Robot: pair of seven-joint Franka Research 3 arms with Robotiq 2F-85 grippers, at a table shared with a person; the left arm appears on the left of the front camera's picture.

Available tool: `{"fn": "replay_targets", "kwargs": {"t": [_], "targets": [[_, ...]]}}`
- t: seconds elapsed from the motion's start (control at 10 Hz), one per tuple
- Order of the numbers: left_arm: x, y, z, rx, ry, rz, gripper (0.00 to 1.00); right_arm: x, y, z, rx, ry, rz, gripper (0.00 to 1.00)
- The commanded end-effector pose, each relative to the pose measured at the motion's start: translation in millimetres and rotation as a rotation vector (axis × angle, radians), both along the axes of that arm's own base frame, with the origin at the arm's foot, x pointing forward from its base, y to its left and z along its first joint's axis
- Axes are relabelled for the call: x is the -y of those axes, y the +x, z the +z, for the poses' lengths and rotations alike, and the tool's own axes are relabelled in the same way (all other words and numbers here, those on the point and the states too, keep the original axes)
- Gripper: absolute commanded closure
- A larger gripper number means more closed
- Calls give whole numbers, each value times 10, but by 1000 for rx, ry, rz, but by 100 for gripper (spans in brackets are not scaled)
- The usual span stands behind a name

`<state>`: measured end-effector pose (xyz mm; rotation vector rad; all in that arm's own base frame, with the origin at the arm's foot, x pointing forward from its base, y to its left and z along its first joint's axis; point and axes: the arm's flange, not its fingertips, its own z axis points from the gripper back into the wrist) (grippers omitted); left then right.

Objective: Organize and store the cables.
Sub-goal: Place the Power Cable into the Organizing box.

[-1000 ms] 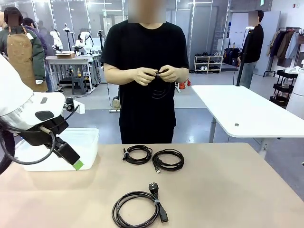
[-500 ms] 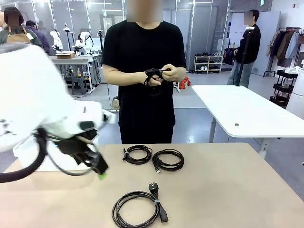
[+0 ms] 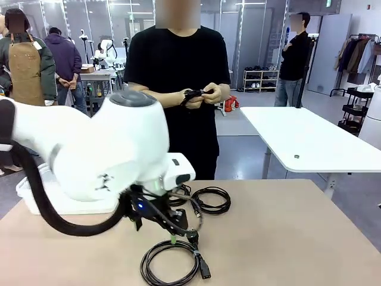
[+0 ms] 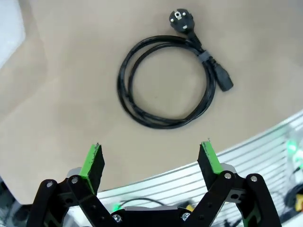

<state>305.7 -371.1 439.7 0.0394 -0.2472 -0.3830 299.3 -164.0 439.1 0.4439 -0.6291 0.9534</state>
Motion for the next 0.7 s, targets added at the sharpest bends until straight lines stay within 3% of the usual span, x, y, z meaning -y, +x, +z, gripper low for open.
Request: {"fn": "replay_targets", "kwargs": {"t": [0.0, 0.2, 0.6], "targets": [[342, 116, -180, -14, -66, 100, 0, 14, -10, 7, 5, 8, 4, 0], [528, 197, -345, -1, -95, 200, 0, 14, -10, 7, 5, 8, 4, 0], [906, 486, -638, -113, -105, 337, 0, 14, -10, 7, 5, 8, 4, 0]]}}
